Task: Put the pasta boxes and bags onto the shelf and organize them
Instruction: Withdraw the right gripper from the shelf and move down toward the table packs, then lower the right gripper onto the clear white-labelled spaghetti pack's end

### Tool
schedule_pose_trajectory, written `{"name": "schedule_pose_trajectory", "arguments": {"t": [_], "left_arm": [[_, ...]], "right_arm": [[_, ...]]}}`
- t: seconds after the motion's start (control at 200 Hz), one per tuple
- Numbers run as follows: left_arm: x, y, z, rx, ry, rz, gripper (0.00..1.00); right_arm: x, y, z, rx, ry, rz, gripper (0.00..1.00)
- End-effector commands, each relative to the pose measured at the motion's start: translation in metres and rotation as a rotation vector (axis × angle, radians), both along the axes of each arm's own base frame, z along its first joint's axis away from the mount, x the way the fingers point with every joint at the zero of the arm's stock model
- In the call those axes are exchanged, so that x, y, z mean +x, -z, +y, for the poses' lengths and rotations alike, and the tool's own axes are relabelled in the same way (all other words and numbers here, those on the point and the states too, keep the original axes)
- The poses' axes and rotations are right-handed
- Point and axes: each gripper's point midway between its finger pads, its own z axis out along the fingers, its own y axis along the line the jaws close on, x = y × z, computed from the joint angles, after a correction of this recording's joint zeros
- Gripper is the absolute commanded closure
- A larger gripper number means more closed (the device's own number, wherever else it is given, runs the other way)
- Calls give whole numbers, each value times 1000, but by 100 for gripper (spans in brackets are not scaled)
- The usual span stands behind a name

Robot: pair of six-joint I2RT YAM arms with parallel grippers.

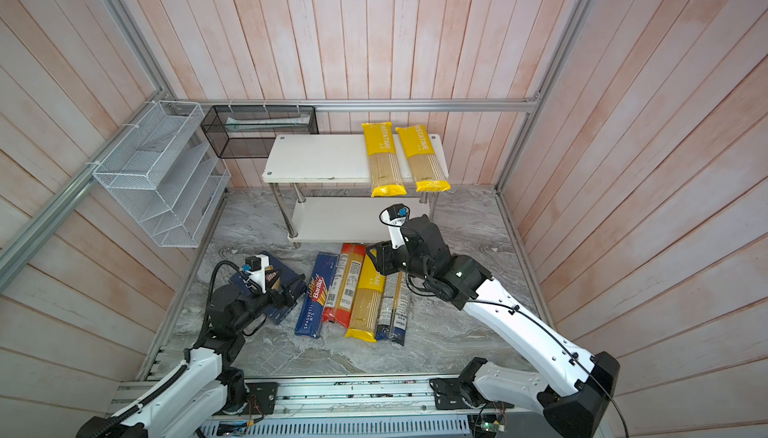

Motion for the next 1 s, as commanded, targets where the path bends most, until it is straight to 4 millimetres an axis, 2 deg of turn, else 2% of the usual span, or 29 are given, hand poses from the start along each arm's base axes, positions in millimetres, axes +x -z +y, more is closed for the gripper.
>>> {"name": "schedule_pose_trajectory", "arguments": {"t": [0.0, 0.115, 0.375, 0.46, 0.665, 0.795, 0.905, 0.995], "left_arm": [[-3, 1, 1, -5, -9, -3, 0], [-1, 5, 2, 4, -15, 10, 0], [2, 7, -1, 12, 1, 23, 0], [3, 6, 0, 10, -7, 13, 0], [5, 7, 3, 22, -30, 18, 0], [4, 6, 2, 19, -20, 12, 0], [3, 10, 0, 20, -8, 35, 0], [1, 7, 2, 17, -18, 17, 0]], "right_arm": [[-1, 36, -25, -61, 151, 70, 52], [-8, 72, -46, -136, 241, 135, 49], [-20, 133, -75, -198, 375, 234, 44], [-27, 147, -70, -177, 339, 259, 43], [-28, 167, -66, -138, 324, 255, 38], [-33, 192, -59, -169, 282, 304, 35], [-42, 218, -60, -220, 261, 365, 33], [-44, 227, -67, -260, 283, 382, 31]]}}
